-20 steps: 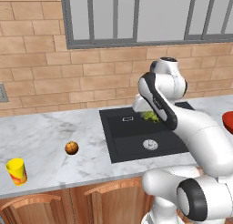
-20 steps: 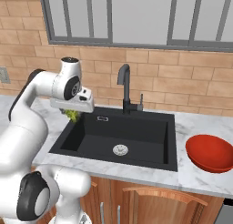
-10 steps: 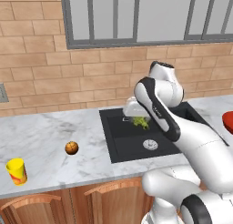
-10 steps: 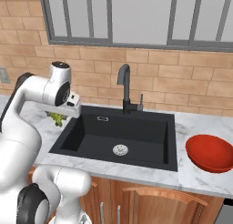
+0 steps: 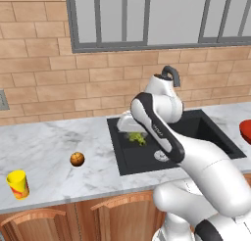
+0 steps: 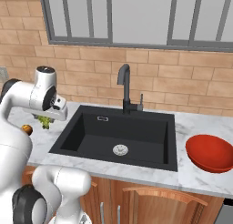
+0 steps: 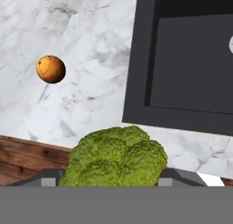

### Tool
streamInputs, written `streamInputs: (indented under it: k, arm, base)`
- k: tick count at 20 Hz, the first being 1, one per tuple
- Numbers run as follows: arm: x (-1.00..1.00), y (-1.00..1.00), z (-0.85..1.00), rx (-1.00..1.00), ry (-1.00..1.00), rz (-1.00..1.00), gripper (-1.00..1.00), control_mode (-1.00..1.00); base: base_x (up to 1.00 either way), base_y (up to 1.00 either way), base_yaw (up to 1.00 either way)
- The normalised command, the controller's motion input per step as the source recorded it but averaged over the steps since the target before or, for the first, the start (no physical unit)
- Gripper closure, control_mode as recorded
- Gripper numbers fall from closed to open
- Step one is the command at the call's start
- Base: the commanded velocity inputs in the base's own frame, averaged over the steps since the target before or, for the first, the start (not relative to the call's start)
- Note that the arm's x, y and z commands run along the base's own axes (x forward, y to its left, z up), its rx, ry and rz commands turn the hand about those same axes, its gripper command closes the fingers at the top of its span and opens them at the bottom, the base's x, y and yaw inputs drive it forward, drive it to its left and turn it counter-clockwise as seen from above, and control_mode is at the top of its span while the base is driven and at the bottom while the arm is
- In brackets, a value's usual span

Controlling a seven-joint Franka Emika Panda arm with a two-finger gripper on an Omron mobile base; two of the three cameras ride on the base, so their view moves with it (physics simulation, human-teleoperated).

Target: Remove the orange and broccoli from the sink. Then move the bowl and cup from the counter to the sink for washing.

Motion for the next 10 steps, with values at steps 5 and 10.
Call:
streamInputs:
  k: [5, 10]
  arm:
    - [-0.06, 0.46, -0.17, 0.02, 0.01, 0.00, 1.00, -1.00]
    - [-0.03, 0.42, -0.28, 0.00, 0.04, 0.00, 1.00, -1.00]
  base:
    - [0.00, 0.00, 0.00]
    - [0.00, 0.00, 0.00]
